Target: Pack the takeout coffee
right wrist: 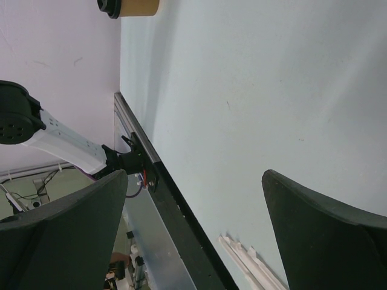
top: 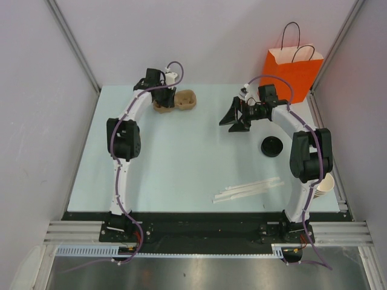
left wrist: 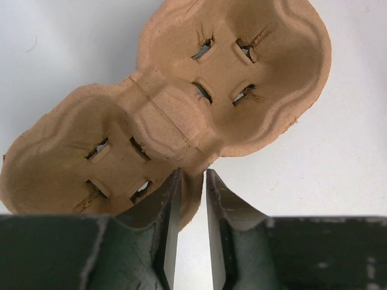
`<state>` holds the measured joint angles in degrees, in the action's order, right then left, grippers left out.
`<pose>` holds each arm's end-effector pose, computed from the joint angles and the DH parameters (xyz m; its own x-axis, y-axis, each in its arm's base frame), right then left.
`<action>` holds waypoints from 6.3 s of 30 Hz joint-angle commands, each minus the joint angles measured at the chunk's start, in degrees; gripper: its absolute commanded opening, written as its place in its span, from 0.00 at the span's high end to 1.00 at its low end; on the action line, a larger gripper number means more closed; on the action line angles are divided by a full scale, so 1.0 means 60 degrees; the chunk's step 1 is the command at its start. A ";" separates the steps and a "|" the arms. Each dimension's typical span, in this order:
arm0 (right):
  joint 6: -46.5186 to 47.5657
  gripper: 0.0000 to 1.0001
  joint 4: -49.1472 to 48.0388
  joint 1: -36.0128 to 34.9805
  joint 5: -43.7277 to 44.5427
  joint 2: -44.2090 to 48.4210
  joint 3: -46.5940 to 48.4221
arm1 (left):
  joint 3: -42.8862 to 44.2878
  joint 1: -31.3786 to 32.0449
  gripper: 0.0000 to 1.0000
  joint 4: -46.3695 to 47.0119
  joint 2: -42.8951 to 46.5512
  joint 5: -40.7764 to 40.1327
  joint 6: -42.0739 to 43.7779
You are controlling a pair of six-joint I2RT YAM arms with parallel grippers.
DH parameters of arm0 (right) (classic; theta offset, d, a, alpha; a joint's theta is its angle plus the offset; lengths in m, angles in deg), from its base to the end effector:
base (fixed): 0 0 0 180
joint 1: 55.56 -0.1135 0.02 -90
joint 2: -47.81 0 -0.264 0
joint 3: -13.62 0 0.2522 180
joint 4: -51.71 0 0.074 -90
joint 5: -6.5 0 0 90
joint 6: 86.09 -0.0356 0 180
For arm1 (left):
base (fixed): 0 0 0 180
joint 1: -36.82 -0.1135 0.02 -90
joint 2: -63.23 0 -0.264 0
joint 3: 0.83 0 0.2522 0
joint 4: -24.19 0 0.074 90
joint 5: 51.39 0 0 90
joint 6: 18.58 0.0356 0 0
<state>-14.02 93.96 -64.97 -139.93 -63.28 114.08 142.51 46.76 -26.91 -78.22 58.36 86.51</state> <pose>0.4089 0.0978 0.2386 -0.9290 0.0186 -0.3696 -0.3158 0.4809 0.8179 0.5384 -0.1066 0.2049 -0.6211 0.3576 -0.6974 0.5610 0.8243 -0.0769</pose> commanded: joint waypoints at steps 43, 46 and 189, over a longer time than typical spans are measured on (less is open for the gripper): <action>-0.0058 0.00 -0.0193 -0.0058 -0.0293 -0.0147 0.0390 | 0.0464 -0.0176 0.75 0.0160 0.0005 0.0400 -0.0362; -0.0073 0.00 -0.0207 -0.0058 -0.0308 -0.0147 0.0390 | 0.0450 -0.0176 0.75 0.0101 -0.0024 0.0327 -0.0304; -0.5727 1.00 -0.7913 -0.2548 0.3779 -0.4044 0.3774 | -0.5585 -0.0601 1.00 0.5228 0.5425 0.1279 -0.8434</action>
<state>-48.21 48.06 -81.89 -118.27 -87.65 137.27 107.89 45.34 3.30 -51.49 66.27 33.51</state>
